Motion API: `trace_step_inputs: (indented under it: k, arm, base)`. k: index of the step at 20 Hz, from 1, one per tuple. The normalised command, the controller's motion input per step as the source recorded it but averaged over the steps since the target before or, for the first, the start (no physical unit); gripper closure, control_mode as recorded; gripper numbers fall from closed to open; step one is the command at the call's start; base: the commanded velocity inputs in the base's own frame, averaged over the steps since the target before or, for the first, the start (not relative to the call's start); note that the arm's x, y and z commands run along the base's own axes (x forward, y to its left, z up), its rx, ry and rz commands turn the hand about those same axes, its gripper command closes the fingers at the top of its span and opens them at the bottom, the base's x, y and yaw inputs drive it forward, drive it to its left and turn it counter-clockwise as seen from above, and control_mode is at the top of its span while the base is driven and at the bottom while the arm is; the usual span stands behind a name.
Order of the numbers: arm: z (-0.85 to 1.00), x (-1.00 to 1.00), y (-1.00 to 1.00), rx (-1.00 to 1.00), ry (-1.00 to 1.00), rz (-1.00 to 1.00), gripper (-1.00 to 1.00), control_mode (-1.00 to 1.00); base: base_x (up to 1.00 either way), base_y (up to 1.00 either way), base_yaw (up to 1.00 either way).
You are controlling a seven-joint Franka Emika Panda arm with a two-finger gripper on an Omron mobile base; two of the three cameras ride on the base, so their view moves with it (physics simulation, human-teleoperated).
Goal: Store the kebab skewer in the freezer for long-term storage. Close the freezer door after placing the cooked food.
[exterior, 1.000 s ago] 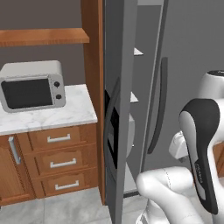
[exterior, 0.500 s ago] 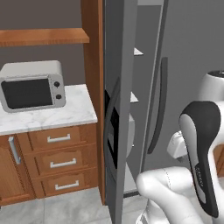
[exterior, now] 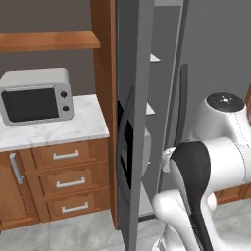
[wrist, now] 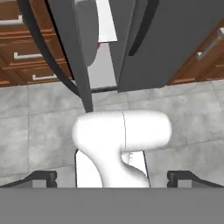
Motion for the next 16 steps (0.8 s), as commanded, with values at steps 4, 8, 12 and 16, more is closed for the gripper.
trace_step_inputs:
  k: [4,8,12,16]
  arm:
    - [0.0,0.49,0.84,-0.12,-0.23,-0.51,-1.0,-1.0]
    - [-0.02,0.95,0.74,-0.1,-0.02,-0.57,-1.0,-1.0]
    - [-0.09,0.99,0.69,-0.12,0.0,-0.42,-1.0,-1.0]
    - [0.0,0.79,0.45,-0.18,-0.14,-0.29,-1.0,-1.0]
  base:
    - [0.0,0.0,0.0]
    - [0.0,0.0,0.0]
    - [0.0,0.0,0.0]
    - [0.0,0.0,0.0]
